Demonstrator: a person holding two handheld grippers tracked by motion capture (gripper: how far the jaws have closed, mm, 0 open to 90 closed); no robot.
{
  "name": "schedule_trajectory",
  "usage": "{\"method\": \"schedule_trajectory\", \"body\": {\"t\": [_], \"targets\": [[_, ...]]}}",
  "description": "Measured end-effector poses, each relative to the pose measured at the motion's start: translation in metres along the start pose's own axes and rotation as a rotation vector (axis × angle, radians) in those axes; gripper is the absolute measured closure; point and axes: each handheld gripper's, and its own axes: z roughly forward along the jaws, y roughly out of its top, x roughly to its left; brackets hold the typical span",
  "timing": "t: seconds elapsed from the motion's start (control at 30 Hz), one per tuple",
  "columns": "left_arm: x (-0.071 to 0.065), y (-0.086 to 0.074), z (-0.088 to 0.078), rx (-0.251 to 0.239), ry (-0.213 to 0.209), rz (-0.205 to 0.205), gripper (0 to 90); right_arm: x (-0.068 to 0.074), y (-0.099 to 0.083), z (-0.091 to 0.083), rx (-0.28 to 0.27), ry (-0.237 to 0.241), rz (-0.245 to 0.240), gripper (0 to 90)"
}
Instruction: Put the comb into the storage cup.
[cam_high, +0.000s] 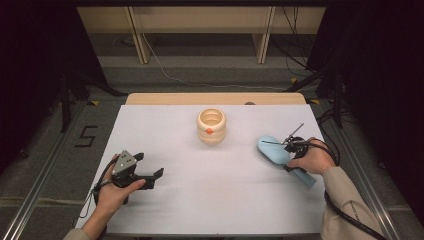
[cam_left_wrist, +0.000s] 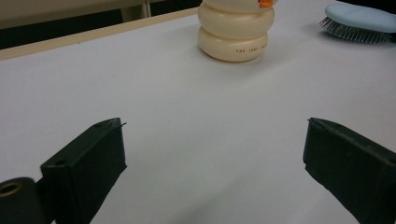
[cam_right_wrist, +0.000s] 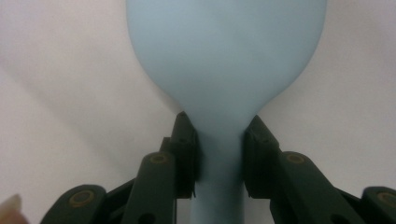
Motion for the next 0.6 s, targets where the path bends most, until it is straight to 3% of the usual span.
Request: {"method": "schedule_trajectory", "body": {"t": [0.3,0.6], "targets": [[0.0003,0.0001,-0.0001,-0.001,0.002,-0.001,5.3,-0.0026,-0.0064,-0.0010,-0.052,0.006,0.033,70.1],[0.0001,0.0000,0.0001,-0.001,0.003,-0.001,5.3,-0.0028,-0.0103,-0.0020,-0.091,-0.010,0.037,70.2]]}}
